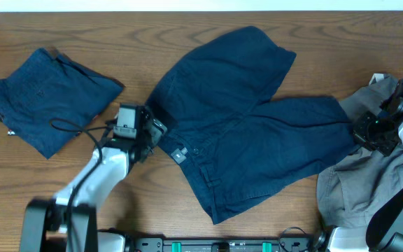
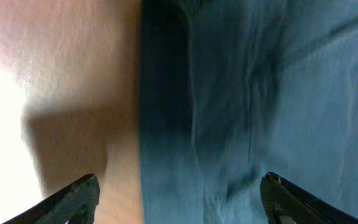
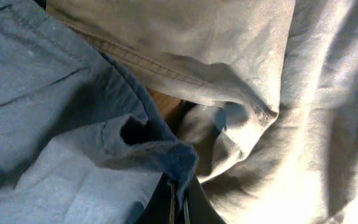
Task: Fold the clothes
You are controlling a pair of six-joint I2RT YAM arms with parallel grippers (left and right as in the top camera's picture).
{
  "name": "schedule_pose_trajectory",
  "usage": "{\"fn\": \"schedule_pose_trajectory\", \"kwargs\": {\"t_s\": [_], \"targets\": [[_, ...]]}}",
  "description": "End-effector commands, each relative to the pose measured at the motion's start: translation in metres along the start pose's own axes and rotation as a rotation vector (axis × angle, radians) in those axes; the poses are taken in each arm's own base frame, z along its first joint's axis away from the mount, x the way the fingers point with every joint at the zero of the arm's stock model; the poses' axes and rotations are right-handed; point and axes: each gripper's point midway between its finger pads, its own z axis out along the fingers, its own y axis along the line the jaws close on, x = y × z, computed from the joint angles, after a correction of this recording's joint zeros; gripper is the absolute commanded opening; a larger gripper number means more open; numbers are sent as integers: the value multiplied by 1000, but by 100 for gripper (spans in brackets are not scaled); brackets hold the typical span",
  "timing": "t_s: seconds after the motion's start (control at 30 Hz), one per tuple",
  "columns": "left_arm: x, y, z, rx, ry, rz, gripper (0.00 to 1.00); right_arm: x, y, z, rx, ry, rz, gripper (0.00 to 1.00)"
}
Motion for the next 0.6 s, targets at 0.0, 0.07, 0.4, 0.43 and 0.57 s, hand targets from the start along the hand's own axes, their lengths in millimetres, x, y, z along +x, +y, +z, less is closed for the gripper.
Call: {"fn": "schedule_pose_trajectory", "kwargs": {"t_s": [0.0, 0.07, 0.4, 0.43, 0.57], "targets": [[-12, 8, 22, -14, -24, 85, 78, -4, 3, -6, 1, -23, -6, 1], [-16, 7, 34, -2, -35, 89, 70, -3, 3, -6, 2, -19, -7, 1], [-63, -43, 60, 144, -150, 116, 6, 5, 9, -6, -33, 15, -19, 1], [-74, -56, 57, 169, -169, 138, 6, 6, 14, -6, -60, 23, -36, 1], [-117, -106, 34, 236, -235, 196, 6, 16, 30, -6, -101, 52, -73, 1]]}}
